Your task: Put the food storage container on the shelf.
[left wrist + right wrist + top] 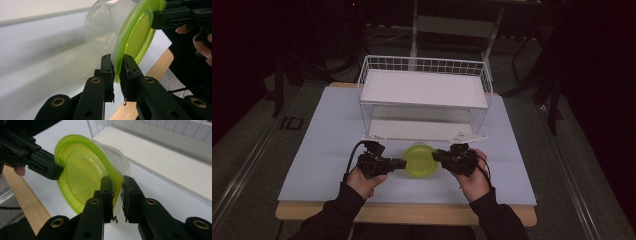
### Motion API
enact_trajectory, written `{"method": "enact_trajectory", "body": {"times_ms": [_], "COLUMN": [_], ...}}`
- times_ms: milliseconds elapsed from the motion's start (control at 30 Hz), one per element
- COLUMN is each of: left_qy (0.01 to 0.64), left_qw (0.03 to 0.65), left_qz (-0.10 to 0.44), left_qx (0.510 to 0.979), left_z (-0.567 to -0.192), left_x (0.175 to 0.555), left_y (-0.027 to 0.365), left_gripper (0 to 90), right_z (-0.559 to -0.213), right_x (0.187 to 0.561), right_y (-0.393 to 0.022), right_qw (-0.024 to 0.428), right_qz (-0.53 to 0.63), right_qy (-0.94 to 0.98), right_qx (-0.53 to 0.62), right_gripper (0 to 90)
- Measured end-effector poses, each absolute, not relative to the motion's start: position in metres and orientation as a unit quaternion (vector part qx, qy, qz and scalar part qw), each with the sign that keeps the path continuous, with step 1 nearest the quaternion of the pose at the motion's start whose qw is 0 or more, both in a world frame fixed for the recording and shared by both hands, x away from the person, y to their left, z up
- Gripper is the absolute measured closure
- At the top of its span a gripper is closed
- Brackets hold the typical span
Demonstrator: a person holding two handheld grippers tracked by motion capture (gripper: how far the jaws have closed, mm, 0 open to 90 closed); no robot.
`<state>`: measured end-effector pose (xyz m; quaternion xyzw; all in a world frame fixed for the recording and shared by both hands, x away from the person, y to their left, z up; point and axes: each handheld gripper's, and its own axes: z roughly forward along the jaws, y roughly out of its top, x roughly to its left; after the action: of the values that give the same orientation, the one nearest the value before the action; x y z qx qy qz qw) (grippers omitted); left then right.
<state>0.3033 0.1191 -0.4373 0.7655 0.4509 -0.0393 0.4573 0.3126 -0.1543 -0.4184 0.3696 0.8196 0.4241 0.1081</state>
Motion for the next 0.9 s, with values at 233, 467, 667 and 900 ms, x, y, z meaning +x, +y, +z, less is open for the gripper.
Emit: {"method": "enact_trajectory", "body": {"times_ms": [233,467,667,900], "left_qy": [0.439,0.432,0.430,0.429], "left_qw": [0.468,0.483,0.488,0.500], "left_qz": [-0.035,-0.035,-0.032,-0.022], "left_qx": [0.766,0.761,0.759,0.752], "left_z": [-0.412,-0.391,-0.374,-0.349], "left_x": [0.306,0.312,0.319,0.330], "left_y": [0.122,0.123,0.123,0.126], "left_gripper": [82.6,83.0,83.1,83.3], "right_z": [-0.396,-0.377,-0.360,-0.336], "right_x": [0.314,0.317,0.324,0.337], "right_y": [-0.156,-0.157,-0.157,-0.154], "right_qw": [0.112,0.117,0.121,0.130], "right_qz": [0.439,0.448,0.452,0.456], "right_qy": [0.807,0.796,0.793,0.786], "right_qx": [0.379,0.390,0.391,0.397], "right_gripper": [79.2,78.9,78.8,78.7]}}
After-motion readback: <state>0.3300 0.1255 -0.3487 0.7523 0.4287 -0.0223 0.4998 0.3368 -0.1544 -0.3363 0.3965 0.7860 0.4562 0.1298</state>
